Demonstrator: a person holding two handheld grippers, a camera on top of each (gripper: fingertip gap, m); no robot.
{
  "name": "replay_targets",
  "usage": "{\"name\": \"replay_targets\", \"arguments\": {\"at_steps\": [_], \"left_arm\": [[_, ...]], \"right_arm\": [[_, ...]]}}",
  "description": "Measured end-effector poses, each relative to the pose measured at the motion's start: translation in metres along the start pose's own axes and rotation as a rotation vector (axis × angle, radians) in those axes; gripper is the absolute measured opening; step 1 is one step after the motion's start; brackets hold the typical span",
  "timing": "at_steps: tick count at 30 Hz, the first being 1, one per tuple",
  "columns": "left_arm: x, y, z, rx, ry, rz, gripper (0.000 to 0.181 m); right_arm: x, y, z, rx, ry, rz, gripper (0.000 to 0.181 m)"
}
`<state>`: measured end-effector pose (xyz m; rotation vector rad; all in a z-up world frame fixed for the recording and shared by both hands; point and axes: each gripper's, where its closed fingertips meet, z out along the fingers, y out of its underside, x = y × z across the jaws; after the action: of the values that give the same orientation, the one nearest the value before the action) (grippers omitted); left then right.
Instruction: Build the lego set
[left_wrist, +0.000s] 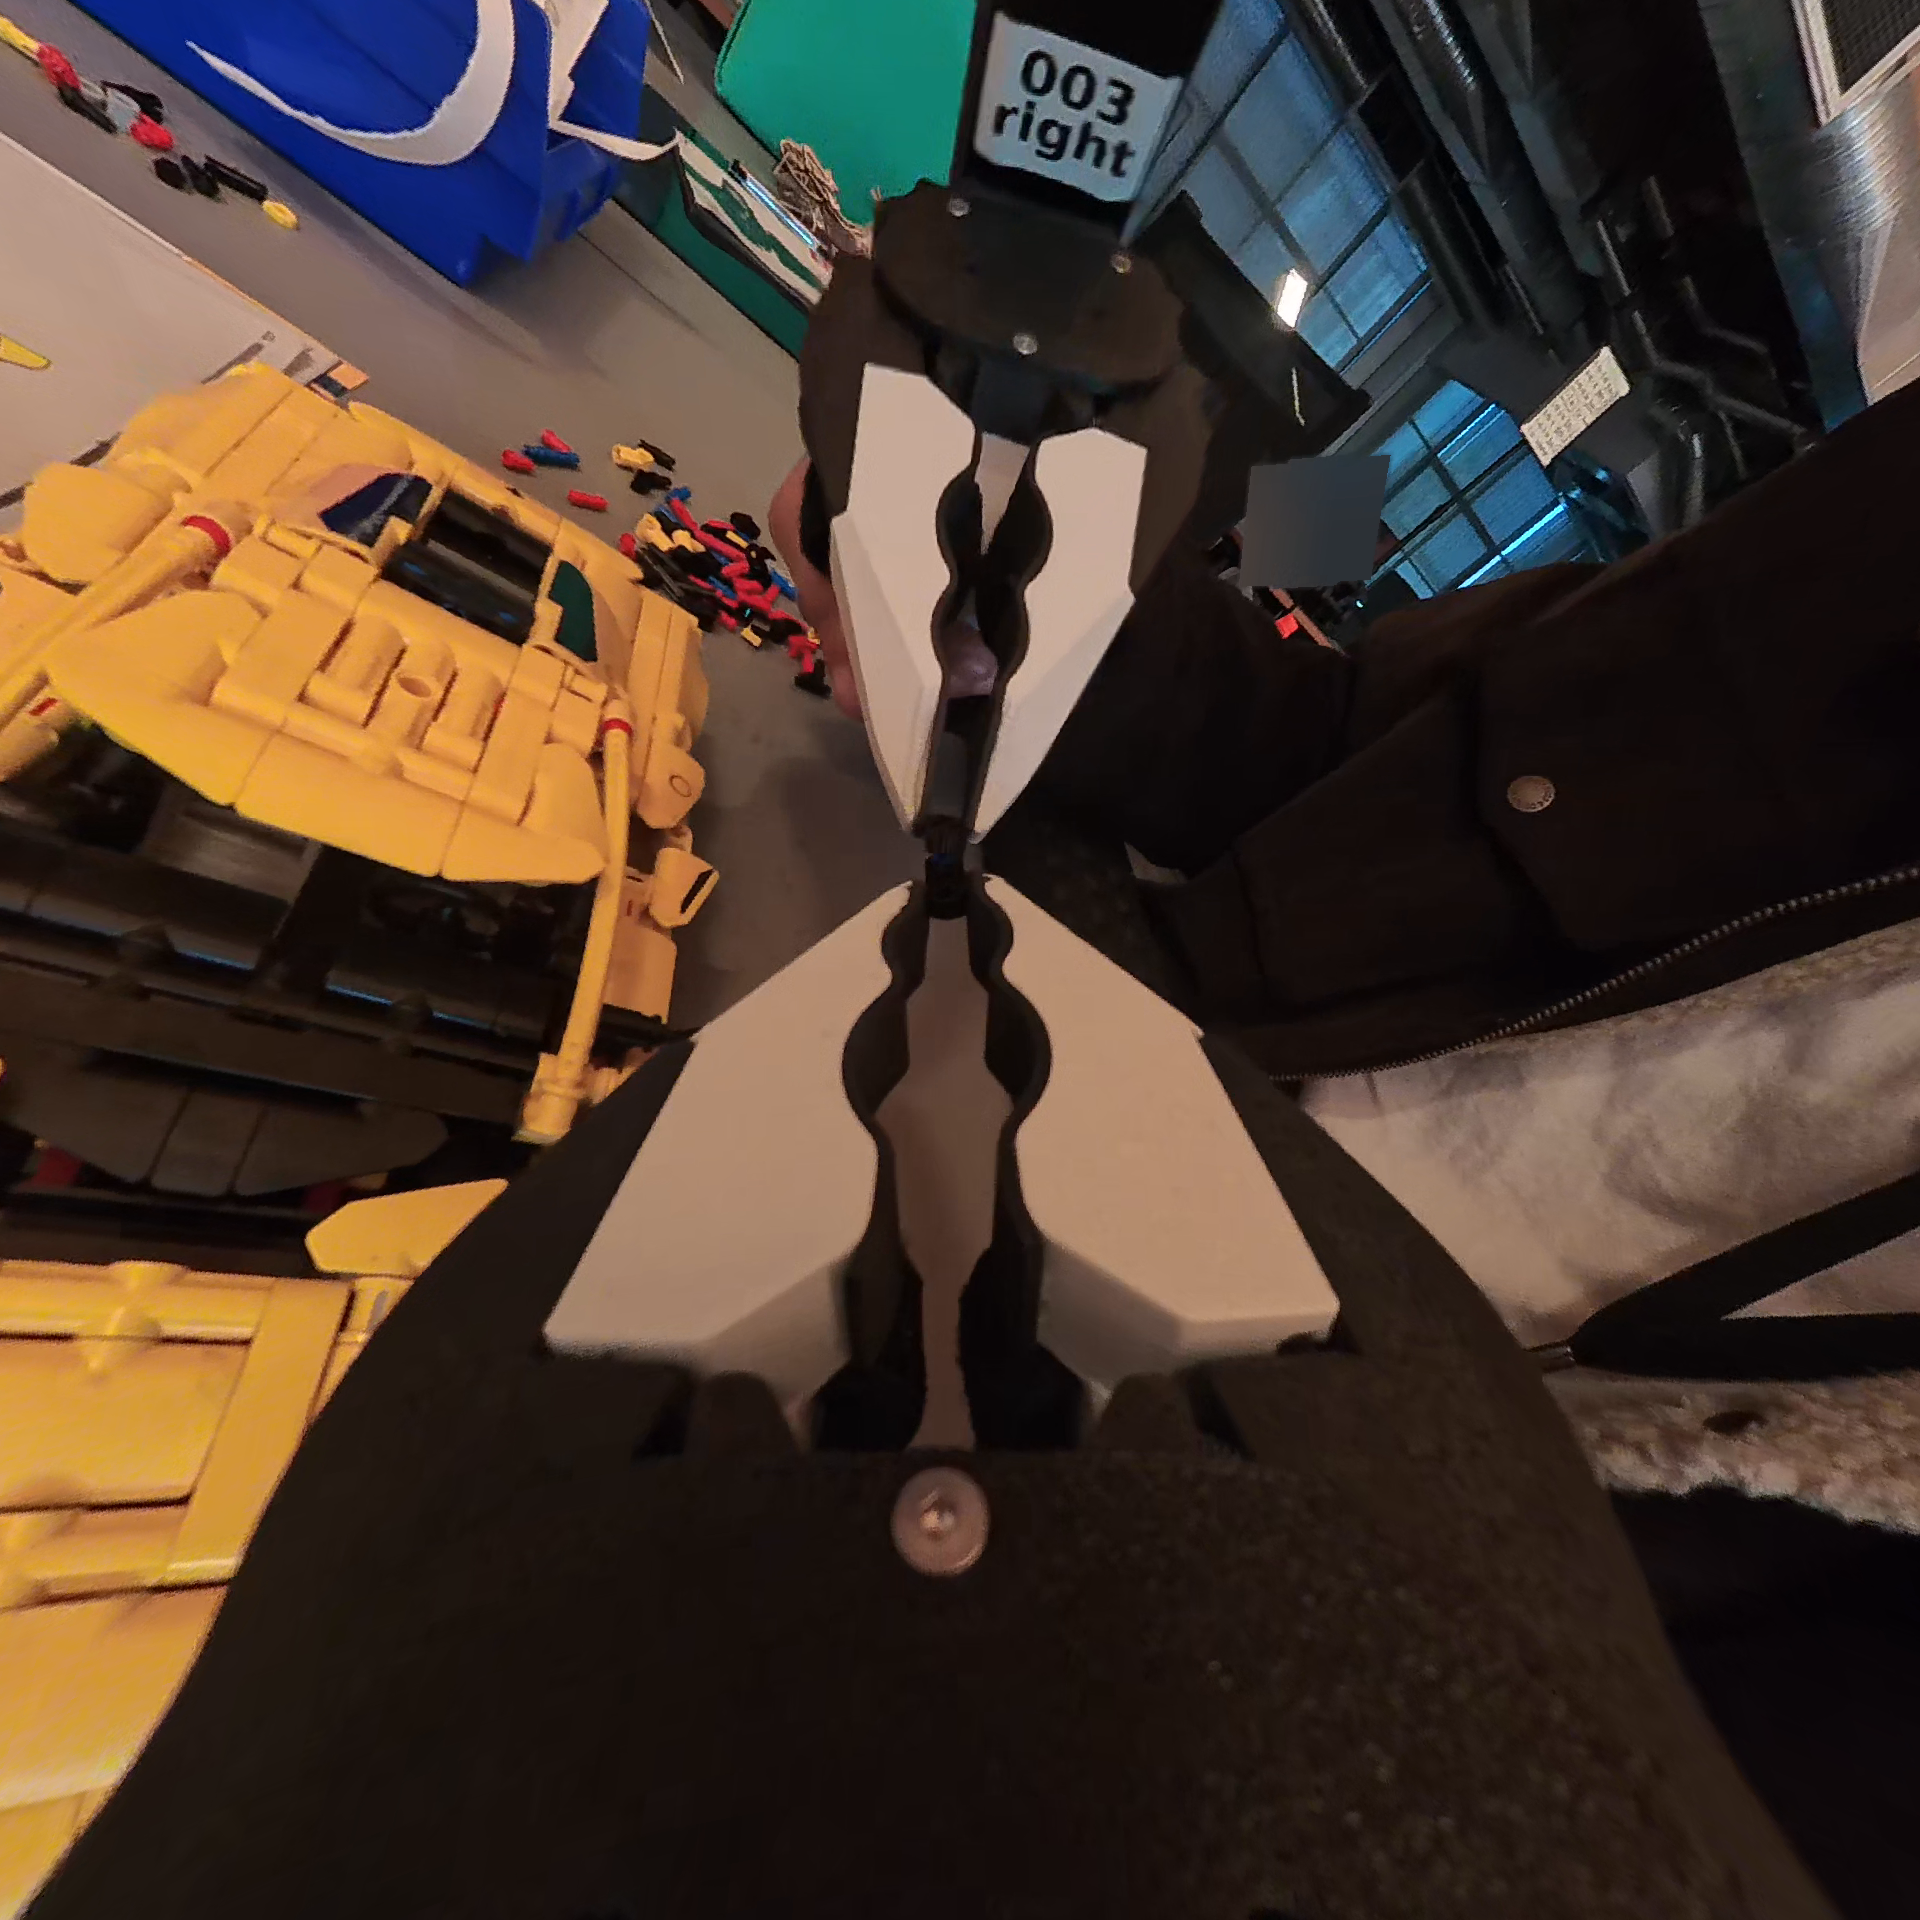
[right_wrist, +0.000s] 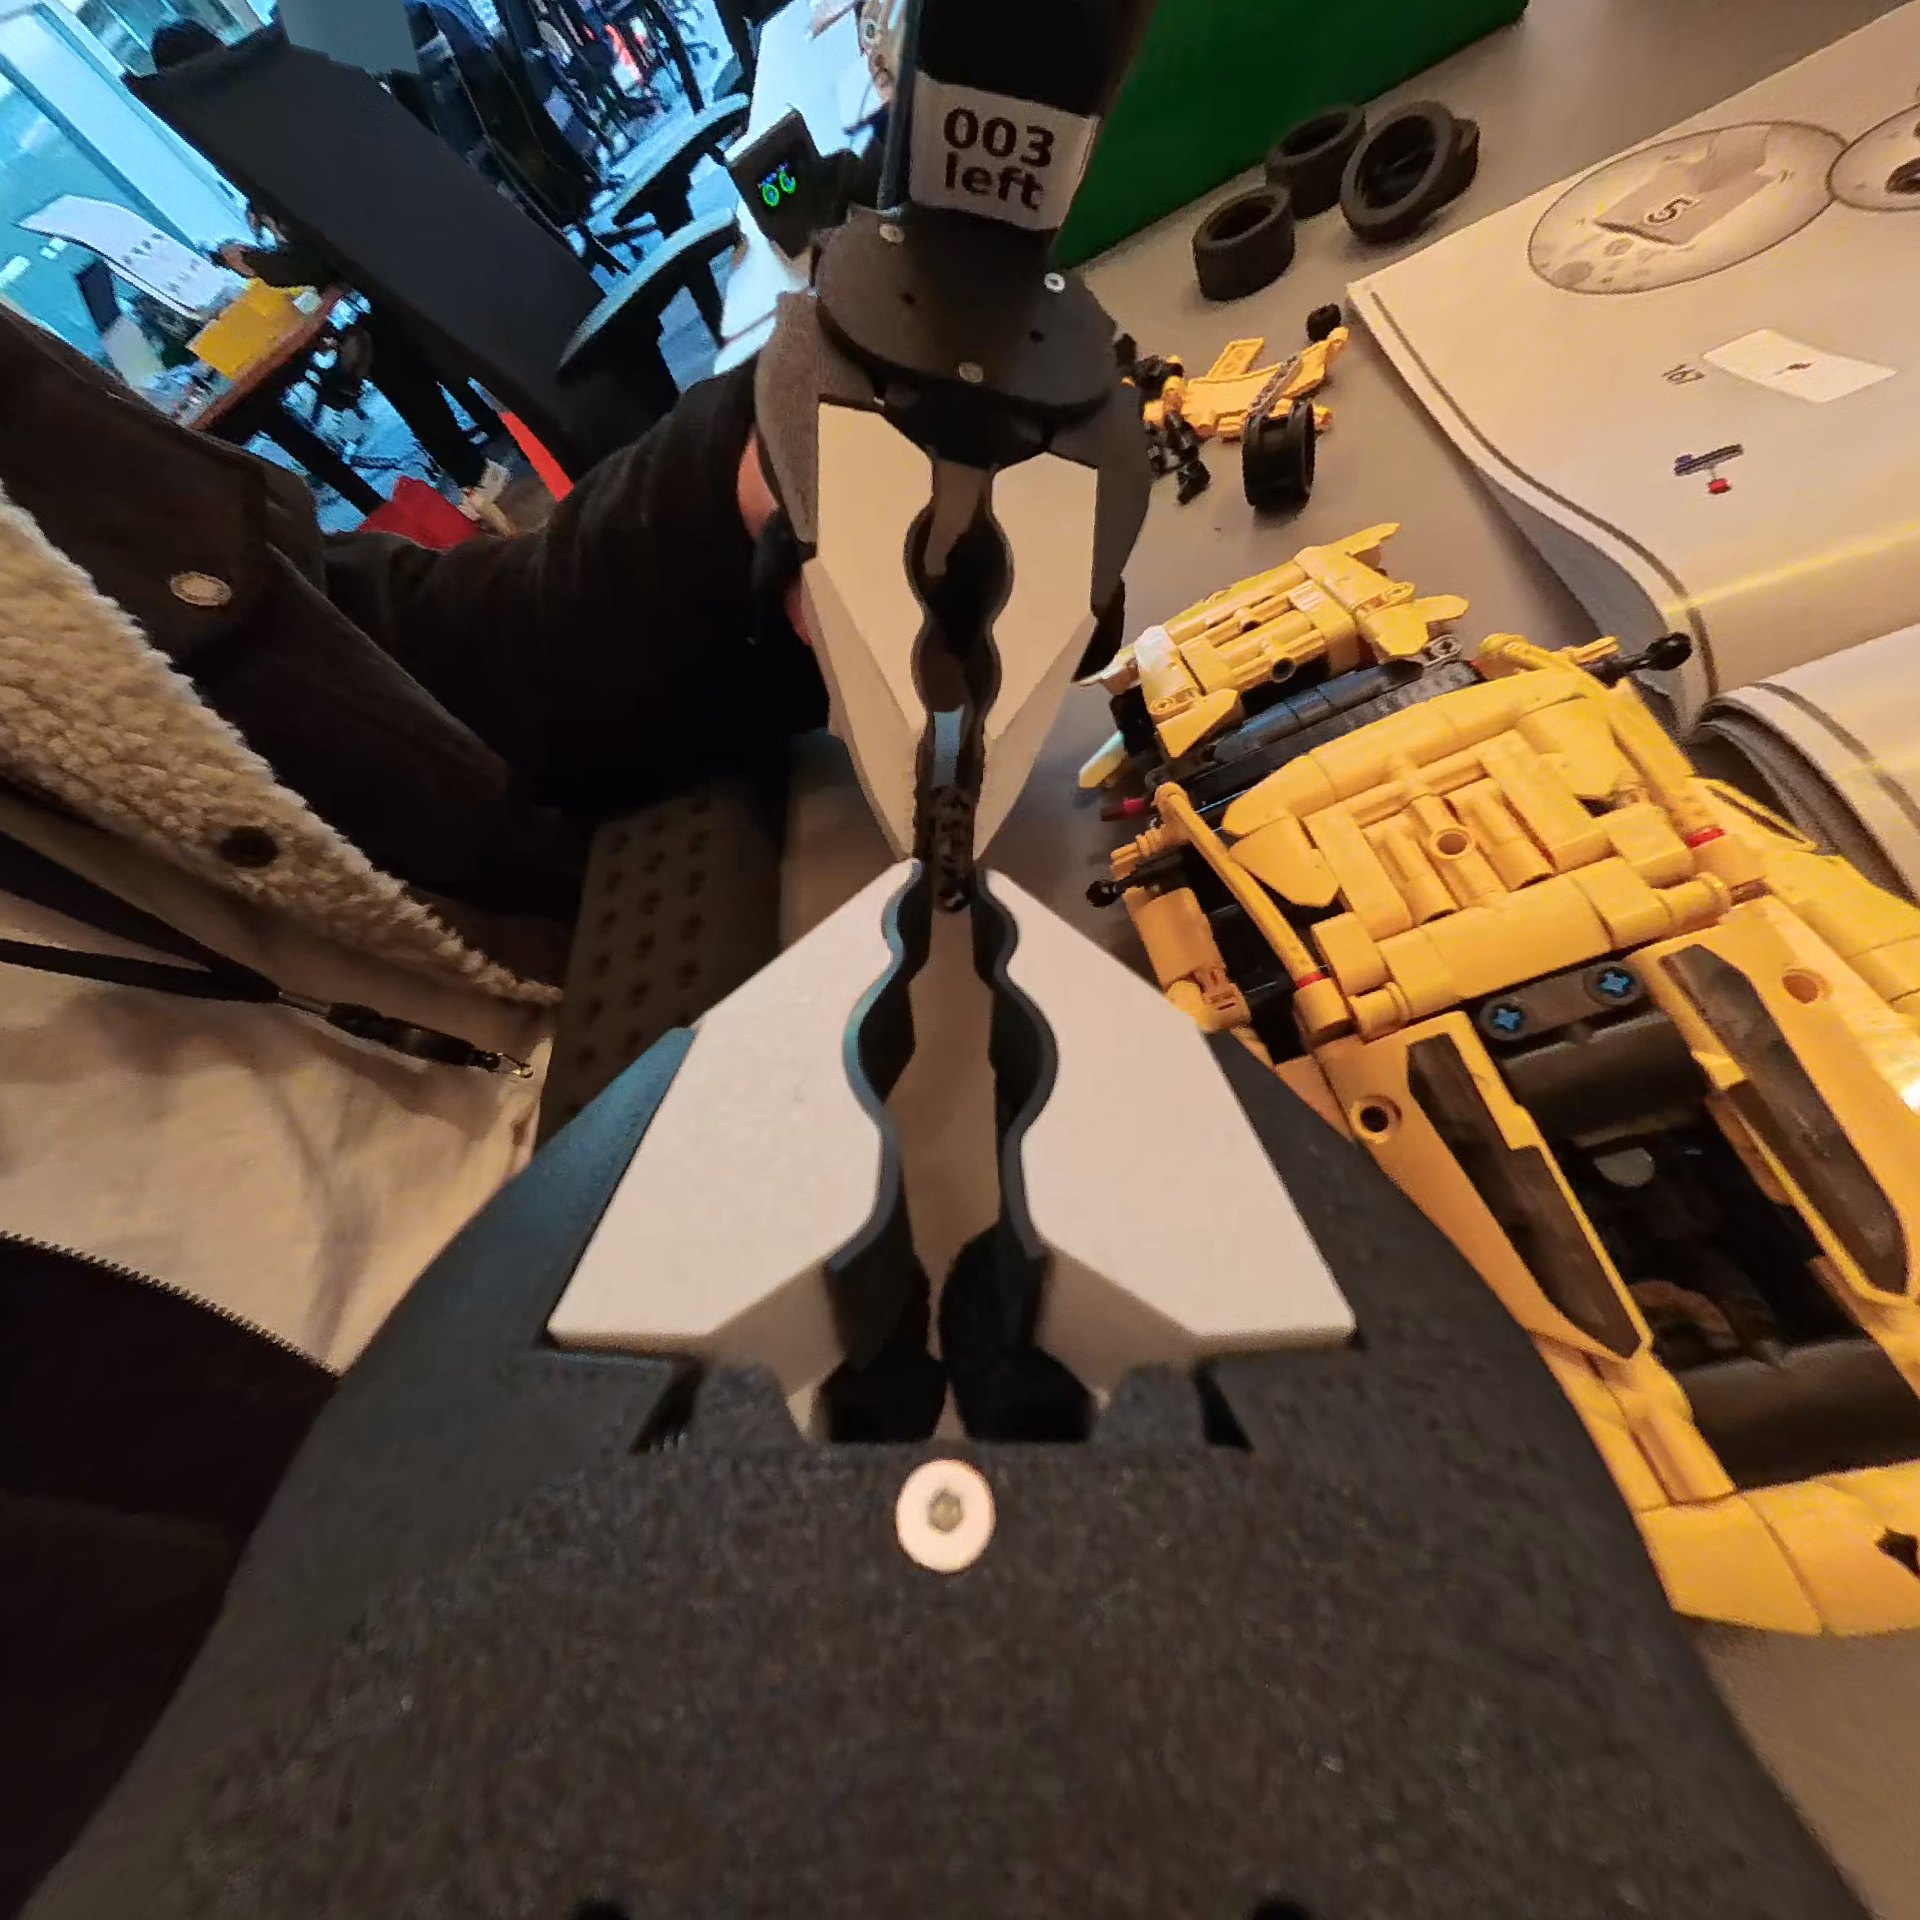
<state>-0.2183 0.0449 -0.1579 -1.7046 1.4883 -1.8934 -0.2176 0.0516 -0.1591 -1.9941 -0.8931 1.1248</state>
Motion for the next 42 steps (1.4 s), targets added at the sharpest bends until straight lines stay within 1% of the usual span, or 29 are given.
{"name": "replay_targets", "arguments": {"at_steps": [5, 11, 13, 15, 19, 21, 22, 23, 24, 26, 28, 32, 42], "left_arm": [[0.004, -0.001, 0.001, 0.006, 0.008, 0.029, 0.006], [0.007, -0.001, 0.003, 0.007, 0.029, 0.033, 0.006], [0.005, 0.004, 0.006, -0.028, 0.021, 0.035, 0.006], [0.006, 0.006, 0.007, -0.033, 0.034, 0.01, 0.006], [0.006, 0.009, 0.008, -0.055, 0.024, 0.025, 0.006], [0.004, 0.011, 0.011, -0.068, 0.014, 0.024, 0.006], [0.002, 0.016, 0.013, -0.099, -0.001, 0.032, 0.006], [-0.001, 0.02, 0.014, -0.117, -0.019, 0.035, 0.006], [-0.003, 0.019, 0.014, -0.113, -0.028, 0.026, 0.006], [0.001, 0.013, 0.013, -0.074, 0.0, 0.016, 0.006], [0.004, 0.01, 0.012, -0.06, 0.007, 0.026, 0.006], [0.009, 0.003, 0.008, -0.018, 0.039, 0.021, 0.006], [0.005, 0.006, 0.008, -0.033, 0.022, 0.018, 0.006]], "right_arm": [[-0.004, -0.001, -0.002, 0.041, -0.131, 0.118, 0.005], [-0.008, 0.001, -0.003, 0.068, -0.224, 0.182, 0.005], [-0.008, 0.009, -0.001, 0.01, -0.211, 0.17, 0.005], [-0.008, 0.01, -0.002, -0.032, -0.197, 0.133, 0.005], [-0.009, 0.014, -0.001, -0.137, -0.177, 0.086, 0.005], [-0.008, 0.015, 0.002, -0.164, -0.175, 0.075, 0.005], [-0.008, 0.022, 0.004, -0.221, -0.173, 0.067, 0.005], [-0.005, 0.025, 0.006, -0.246, -0.153, 0.056, 0.005], [-0.003, 0.024, 0.006, -0.248, -0.143, 0.07, 0.005], [-0.007, 0.017, 0.001, -0.202, -0.177, 0.087, 0.005], [-0.008, 0.014, 0.0, -0.177, -0.179, 0.078, 0.005], [-0.011, 0.004, -0.002, -0.074, -0.226, 0.106, 0.005], [-0.009, 0.01, -0.004, -0.053, -0.245, 0.133, 0.005]]}}
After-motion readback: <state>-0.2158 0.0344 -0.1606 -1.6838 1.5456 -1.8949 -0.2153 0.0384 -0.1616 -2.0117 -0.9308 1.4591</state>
